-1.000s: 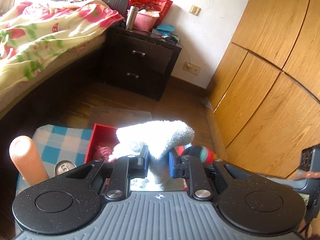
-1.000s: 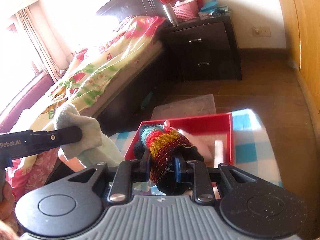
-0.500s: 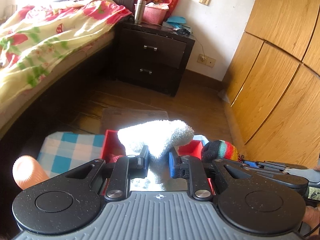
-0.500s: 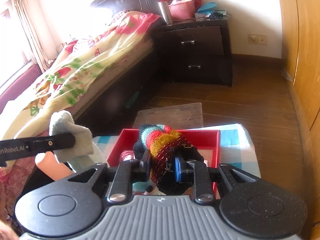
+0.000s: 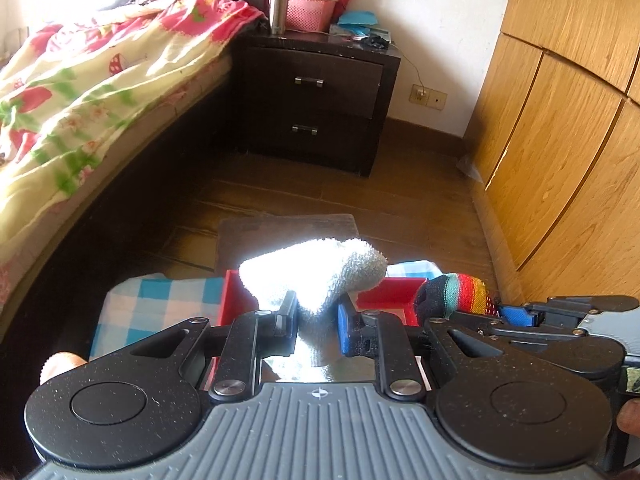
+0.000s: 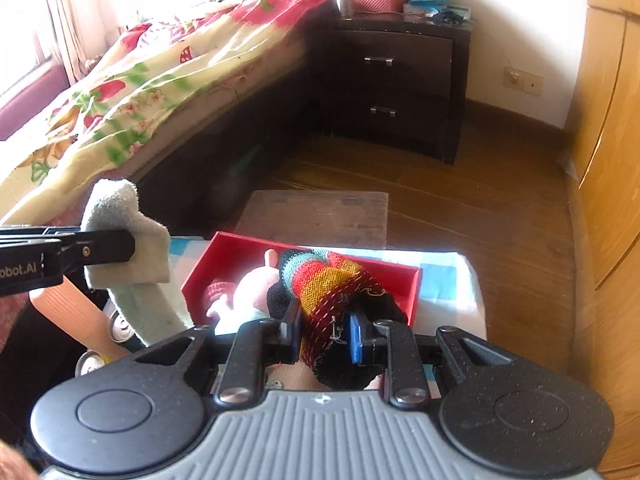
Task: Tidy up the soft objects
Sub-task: 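Lift the towel with left tool while right tool carries the striped sock toward the red box, then lower the towel into the red box and open left tool while right tool releases the sock inside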
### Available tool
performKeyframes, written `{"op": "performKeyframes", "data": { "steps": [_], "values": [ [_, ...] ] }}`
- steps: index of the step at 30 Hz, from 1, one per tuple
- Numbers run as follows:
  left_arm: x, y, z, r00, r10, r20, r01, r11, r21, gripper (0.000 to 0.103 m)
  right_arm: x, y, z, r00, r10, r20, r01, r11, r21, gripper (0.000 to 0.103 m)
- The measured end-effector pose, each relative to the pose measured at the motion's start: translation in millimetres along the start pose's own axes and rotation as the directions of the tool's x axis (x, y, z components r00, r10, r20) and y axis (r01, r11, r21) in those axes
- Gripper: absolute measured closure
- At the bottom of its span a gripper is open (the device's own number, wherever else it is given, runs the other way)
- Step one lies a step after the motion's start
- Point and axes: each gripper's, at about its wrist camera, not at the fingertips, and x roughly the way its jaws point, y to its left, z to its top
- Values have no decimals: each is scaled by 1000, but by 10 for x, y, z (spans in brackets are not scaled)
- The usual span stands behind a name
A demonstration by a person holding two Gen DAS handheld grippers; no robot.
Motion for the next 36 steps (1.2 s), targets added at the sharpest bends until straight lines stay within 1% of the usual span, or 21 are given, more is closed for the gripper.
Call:
{"op": "performKeyframes", "data": {
  "steps": [8, 11, 15, 21, 24, 29, 32, 33, 36],
  "values": [
    [-56, -44, 230, 999, 28, 22, -28, 999, 24, 85, -14, 63, 235, 1000, -15, 13, 16, 1000, -25, 101],
    [-28, -63, 289, 999, 46, 22, -47, 998, 34, 85, 31, 73, 273, 1000, -17, 11, 18, 999, -29, 101],
    [79, -39, 316, 998, 60, 16, -61, 998, 31, 85, 169, 47, 258, 1000, -22, -12, 22, 999, -25, 101],
    [361, 27, 299, 997, 80, -23, -79, 997, 19, 85, 504, -68, 179, 998, -15, -63, 16, 1000, 17, 101],
    [521, 34, 257, 995, 83, -61, -81, 996, 34, 85, 669, -103, 136, 995, -23, -93, 25, 999, 23, 101],
    [779, 15, 102, 985, 121, -120, -113, 991, 73, 83, 926, -125, 2, 988, -51, -147, 53, 999, 10, 101],
    [882, -8, 28, 980, 130, -149, -116, 988, 102, 74, 1048, -148, -70, 983, -61, -172, 64, 998, 13, 100],
    [894, -14, 9, 979, 136, -150, -121, 987, 107, 65, 1085, -144, -89, 980, -62, -188, 63, 998, 2, 97],
    [904, -37, -31, 980, 143, -141, -126, 984, 123, 48, 1150, -150, -135, 978, -65, -200, 67, 998, 6, 92]
  ]
}}
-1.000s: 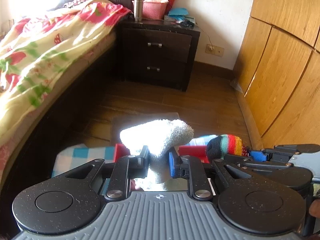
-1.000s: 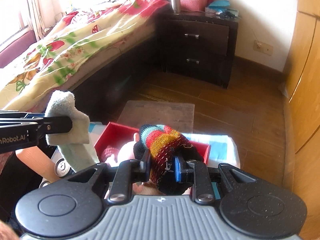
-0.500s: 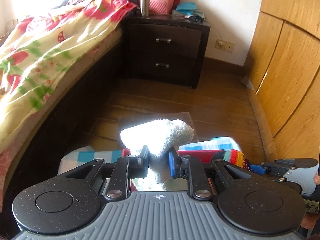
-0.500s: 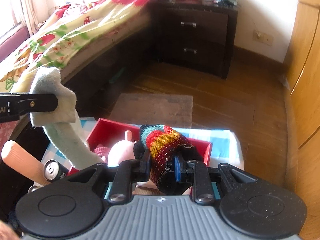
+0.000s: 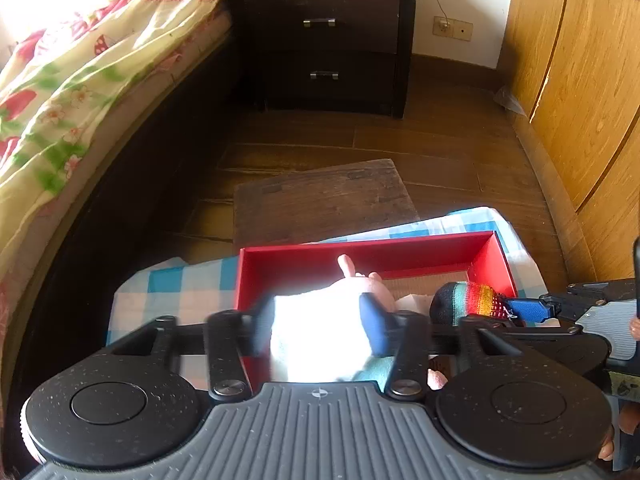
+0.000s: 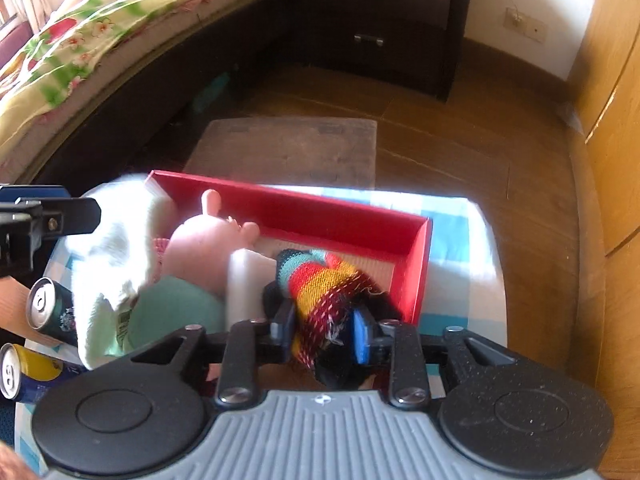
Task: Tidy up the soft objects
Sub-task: 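Lower the towel into the red box and open left tool while right tool releases the sock inside, then move left tool to the blue face mask while right tool approaches the teddy bear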
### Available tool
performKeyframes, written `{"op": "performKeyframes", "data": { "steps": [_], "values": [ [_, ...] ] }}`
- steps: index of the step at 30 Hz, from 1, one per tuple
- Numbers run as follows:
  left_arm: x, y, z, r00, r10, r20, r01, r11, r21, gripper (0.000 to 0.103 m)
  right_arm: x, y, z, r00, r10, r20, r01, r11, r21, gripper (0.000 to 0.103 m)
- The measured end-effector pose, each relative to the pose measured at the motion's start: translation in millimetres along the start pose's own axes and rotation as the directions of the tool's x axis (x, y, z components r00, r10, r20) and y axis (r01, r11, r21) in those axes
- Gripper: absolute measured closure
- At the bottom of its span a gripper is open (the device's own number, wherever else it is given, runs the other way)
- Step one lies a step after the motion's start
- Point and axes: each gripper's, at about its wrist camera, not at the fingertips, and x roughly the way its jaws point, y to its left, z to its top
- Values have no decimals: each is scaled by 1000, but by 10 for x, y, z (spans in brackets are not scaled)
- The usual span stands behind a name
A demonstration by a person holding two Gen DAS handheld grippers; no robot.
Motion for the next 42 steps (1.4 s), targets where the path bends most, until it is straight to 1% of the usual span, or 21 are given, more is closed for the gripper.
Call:
{"op": "performKeyframes", "data": {
  "steps": [1, 2, 3, 4, 5, 8, 10, 12, 14, 19, 22, 25, 29, 33, 36, 38, 41, 42],
  "values": [
    [-2, -6, -8, 1000, 3, 2, -3, 1000, 2, 46, 19, -6, -13, 1000, -3, -5, 3, 1000, 3, 90],
    [-4, -10, -18, 1000, 4, 2, -4, 1000, 3, 44, 32, -7, -26, 1000, -3, -10, 3, 1000, 7, 83],
    [-5, -8, -22, 1000, 5, 1, -5, 1000, 3, 44, 42, -10, -40, 1000, -2, -12, 2, 1000, 10, 73],
    [-12, -14, -32, 1000, 5, -1, -5, 1000, 4, 44, 43, -12, -55, 1000, -4, -10, 5, 1000, 10, 69],
    [-26, -10, -42, 1000, 5, -1, -5, 1000, 5, 43, 36, -9, -66, 1000, -7, -8, 7, 1000, 9, 66],
    [-74, -1, -62, 1000, 8, 1, -8, 1000, 4, 43, -3, 3, -88, 1000, -6, -10, 7, 1000, 11, 64],
    [-117, 2, -81, 1000, 9, 5, -9, 1000, 4, 41, -46, 18, -89, 1000, -14, -9, 14, 1000, 9, 63],
    [-164, 7, -105, 1000, 13, 13, -13, 1000, 4, 36, -88, 31, -74, 1000, -18, -4, 19, 1000, 10, 60],
    [-208, 12, -133, 1000, 15, 17, -15, 1000, 8, 36, -145, 44, -82, 1000, -24, 0, 24, 1000, 7, 58],
    [-335, 29, -235, 1000, 14, 18, -14, 1000, 16, 35, -301, 57, -149, 1000, -24, 13, 24, 1000, 7, 57],
    [-438, 49, -346, 1000, -1, 25, 1, 1000, 10, 30, -410, 46, -241, 1000, 0, 19, -1, 1000, 16, 57],
    [-498, 58, -463, 999, -30, 17, 30, 1000, -2, 30, -511, 40, -382, 999, 30, 26, -31, 999, 30, 57],
    [-517, 18, -631, 999, -48, -2, 48, 999, -2, 30, -612, 61, -586, 997, 64, 30, -66, 997, 40, 56],
    [-528, 14, -823, 995, -95, -5, 94, 995, -30, 30, -681, 59, -786, 993, 102, 50, -106, 992, 75, 56],
    [-495, 1, -960, 990, -142, -15, 141, 989, -50, 29, -694, 37, -900, 990, 135, 41, -138, 985, 101, 56],
    [-460, -9, -1052, 988, -153, -23, 152, 987, -61, 29, -724, 49, -941, 990, 133, 47, -137, 986, 99, 56],
    [-416, -10, -1171, 985, -168, -33, 166, 984, -66, 29, -762, 98, -1001, 992, 112, 55, -115, 992, 57, 55],
    [-404, -5, -1208, 984, -174, -37, 171, 983, -68, 29, -763, 92, -1024, 992, 114, 54, -117, 991, 59, 52]
  ]
}}
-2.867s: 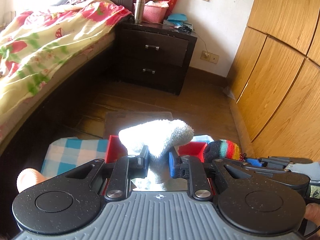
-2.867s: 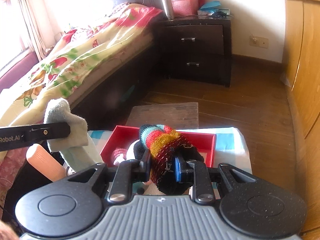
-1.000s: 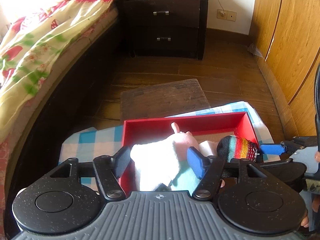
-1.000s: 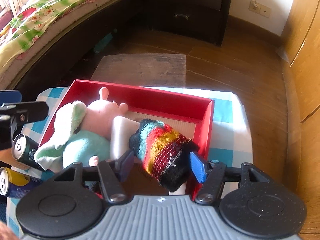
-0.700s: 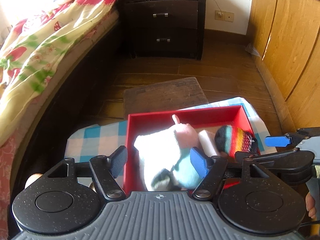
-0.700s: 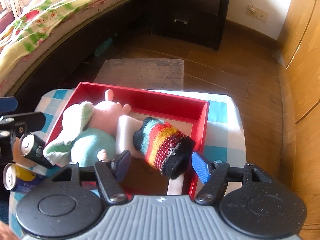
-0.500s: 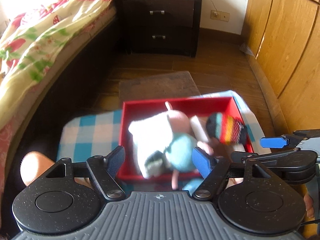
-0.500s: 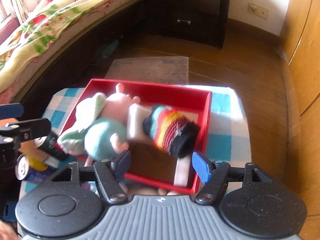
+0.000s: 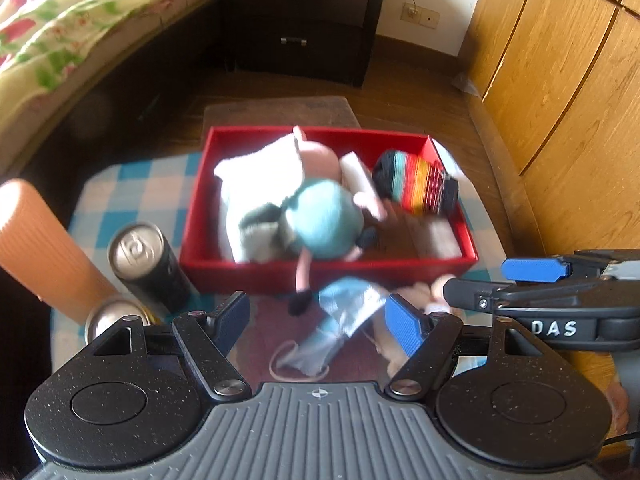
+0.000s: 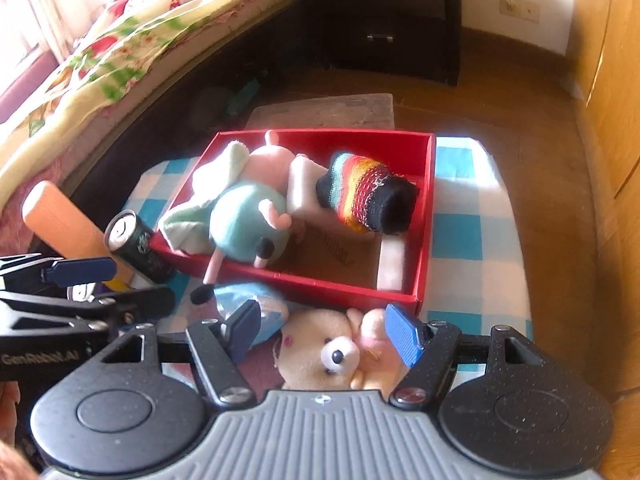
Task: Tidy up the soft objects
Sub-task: 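Move left tool to the blue face mask while right tool approaches the teddy bear, then close left tool on the blue face mask while right tool grasps the teddy bear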
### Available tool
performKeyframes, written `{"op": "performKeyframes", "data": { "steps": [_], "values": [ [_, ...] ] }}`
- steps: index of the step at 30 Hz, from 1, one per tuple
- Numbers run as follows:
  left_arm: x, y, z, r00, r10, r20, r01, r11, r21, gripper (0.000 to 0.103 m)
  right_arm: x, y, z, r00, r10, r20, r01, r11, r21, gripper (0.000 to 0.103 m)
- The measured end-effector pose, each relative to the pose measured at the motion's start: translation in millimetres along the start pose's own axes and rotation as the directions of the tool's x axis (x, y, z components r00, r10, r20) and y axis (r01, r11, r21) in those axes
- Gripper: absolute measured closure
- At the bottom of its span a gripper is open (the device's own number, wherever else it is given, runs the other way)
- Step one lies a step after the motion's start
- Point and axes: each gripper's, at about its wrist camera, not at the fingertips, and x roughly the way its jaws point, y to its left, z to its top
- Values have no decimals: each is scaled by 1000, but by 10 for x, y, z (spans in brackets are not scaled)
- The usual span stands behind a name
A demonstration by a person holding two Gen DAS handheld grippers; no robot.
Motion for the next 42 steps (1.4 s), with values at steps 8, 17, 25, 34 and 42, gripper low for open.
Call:
{"op": "performKeyframes", "data": {
  "steps": [8, 17, 25, 34, 42],
  "values": [
    [65, 31, -236, 998, -8, -70, 10, 1000, 24, 27, 56, 6, -179, 999, 1, -51, -2, 999, -33, 50],
    [336, -2, -571, 980, -38, -197, 45, 999, 31, 26, 145, 40, -351, 995, -9, -95, 3, 998, -65, 50],
    [530, -81, -325, 987, -41, -154, 39, 999, -18, 27, 200, -95, -320, 995, -25, -101, 24, 1000, -14, 50],
    [1099, -209, -196, 978, 4, -211, -12, 999, -33, 74, 202, -389, -247, 995, -39, -87, 45, 997, 70, 50],
    [850, 112, -221, 980, -61, -191, 38, 992, -122, 97, 337, -404, -214, 994, 16, -110, -2, 992, 124, 50]
  ]
}}
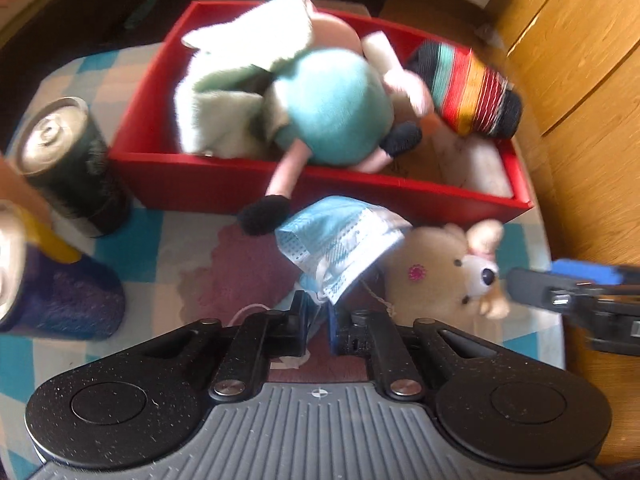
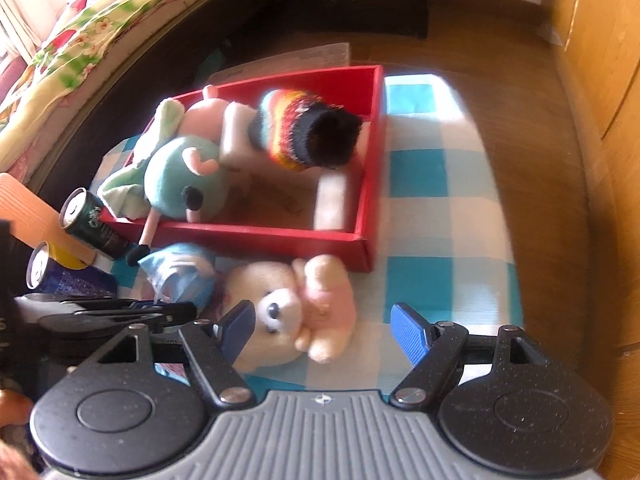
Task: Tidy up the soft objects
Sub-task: 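Close left tool on the blue face mask while right tool grasps the teddy bear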
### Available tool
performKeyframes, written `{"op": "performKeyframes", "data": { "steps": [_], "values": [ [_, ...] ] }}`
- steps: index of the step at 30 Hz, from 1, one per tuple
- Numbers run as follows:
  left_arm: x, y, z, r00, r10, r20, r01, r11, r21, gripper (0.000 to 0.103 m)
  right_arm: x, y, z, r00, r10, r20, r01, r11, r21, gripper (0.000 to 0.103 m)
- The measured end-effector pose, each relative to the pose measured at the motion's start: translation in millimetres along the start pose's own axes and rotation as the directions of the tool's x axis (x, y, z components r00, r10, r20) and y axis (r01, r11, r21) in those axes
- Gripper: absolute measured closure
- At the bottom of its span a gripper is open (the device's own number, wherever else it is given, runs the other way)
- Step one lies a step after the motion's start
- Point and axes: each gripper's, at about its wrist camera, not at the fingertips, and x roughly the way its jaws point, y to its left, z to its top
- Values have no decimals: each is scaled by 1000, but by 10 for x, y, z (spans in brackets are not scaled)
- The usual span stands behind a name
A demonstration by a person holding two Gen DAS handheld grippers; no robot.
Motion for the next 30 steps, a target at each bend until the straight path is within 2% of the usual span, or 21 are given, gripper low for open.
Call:
{"op": "performKeyframes", "data": {
  "steps": [2, 6, 11, 15, 19, 21, 25, 27, 30],
  "values": [
    [-105, 72, -25, 1000, -12, 16, 12, 1000, -18, 98, 93, 27, -6, 999, 29, -24, -29, 999, 22, 50],
    [-282, 184, -43, 998, -29, 48, 31, 999, -39, 98, 279, 110, -26, 997, 36, -62, -34, 999, 36, 50],
    [-357, 206, -91, 998, -42, 46, 44, 999, -33, 96, 468, 220, -27, 997, -20, -81, 20, 1000, 7, 49],
    [-330, 191, -67, 998, -51, 31, 52, 998, -24, 95, 578, 239, -12, 996, -39, -80, 39, 999, 8, 40],
    [-312, 176, -71, 998, -56, 27, 56, 998, -24, 94, 651, 223, -18, 997, -27, -71, 28, 999, 19, 42],
    [-311, 163, -58, 998, -59, 29, 60, 998, -22, 94, 641, 215, -5, 997, 2, -76, 0, 1000, 26, 54],
    [-353, 135, -38, 997, -68, 39, 69, 997, -17, 93, 539, 183, 3, 996, 55, -66, -53, 998, 45, 69],
    [-380, 121, -34, 996, -71, 45, 72, 997, -16, 92, 480, 159, 2, 995, 77, -57, -73, 996, 58, 86],
    [-413, 94, -32, 996, -77, 53, 77, 997, -10, 90, 412, 140, 4, 995, 86, -49, -84, 995, 51, 97]
  ]
}}
